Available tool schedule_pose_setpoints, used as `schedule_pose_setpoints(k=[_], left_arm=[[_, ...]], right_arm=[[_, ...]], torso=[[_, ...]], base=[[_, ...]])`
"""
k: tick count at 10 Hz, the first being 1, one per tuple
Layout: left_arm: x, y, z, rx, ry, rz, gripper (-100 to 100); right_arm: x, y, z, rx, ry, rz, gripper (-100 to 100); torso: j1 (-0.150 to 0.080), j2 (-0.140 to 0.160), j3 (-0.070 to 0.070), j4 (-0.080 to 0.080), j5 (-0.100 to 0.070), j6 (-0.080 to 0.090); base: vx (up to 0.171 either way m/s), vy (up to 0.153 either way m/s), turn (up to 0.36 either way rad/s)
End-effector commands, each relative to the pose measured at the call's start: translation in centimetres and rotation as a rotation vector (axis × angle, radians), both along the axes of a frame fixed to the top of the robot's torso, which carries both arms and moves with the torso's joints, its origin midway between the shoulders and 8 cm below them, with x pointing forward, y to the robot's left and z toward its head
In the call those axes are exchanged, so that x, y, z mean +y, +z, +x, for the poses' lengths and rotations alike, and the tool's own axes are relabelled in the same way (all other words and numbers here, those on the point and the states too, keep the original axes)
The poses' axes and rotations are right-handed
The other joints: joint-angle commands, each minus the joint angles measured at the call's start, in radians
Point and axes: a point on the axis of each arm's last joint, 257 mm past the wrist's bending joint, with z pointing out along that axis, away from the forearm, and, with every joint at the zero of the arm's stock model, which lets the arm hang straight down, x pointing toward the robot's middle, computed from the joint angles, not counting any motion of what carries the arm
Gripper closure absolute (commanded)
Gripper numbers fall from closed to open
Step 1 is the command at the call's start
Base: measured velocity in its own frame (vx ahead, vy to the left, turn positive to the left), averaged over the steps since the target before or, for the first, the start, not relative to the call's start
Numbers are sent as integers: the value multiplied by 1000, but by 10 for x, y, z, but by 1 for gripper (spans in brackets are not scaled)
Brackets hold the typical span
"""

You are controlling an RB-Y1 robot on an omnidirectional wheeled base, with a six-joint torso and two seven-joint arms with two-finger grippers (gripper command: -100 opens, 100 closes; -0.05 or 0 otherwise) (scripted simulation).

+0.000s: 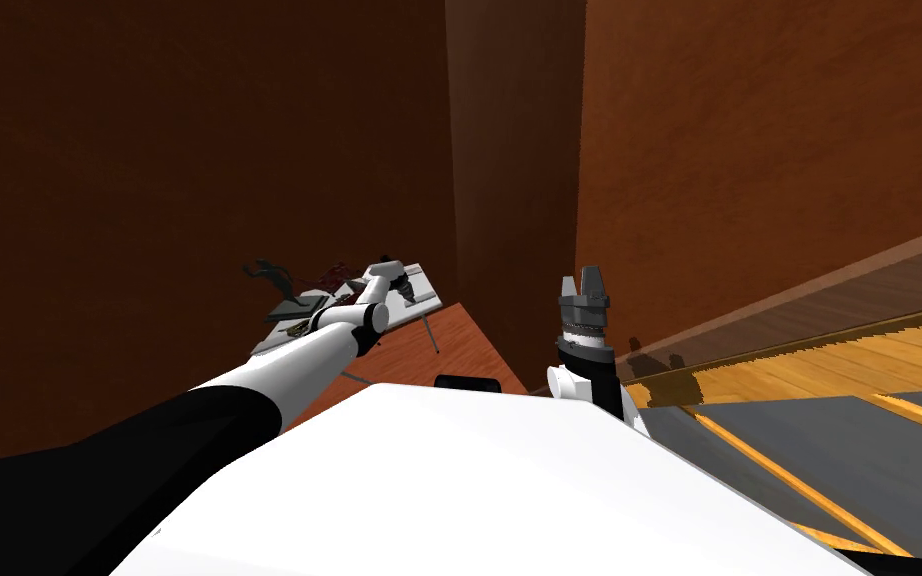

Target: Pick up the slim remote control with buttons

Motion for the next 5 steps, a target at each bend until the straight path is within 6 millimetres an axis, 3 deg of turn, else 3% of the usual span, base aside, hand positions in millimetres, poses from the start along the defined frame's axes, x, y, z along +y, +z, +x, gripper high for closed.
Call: schedule_pose_setpoints(k=[1,5], left_arm=[[-1,-4,-3,17,1,-3,-100],[-9,-15,-26,136,0,-13,-100]], right_arm=[[0,0,0,0,0,0,0],[0,0,0,0,0,0,0]], torso=[[0,0,0,0,0,0],[0,2,1,1,0,0]], base=[[35,14,3],[52,10,-26]])
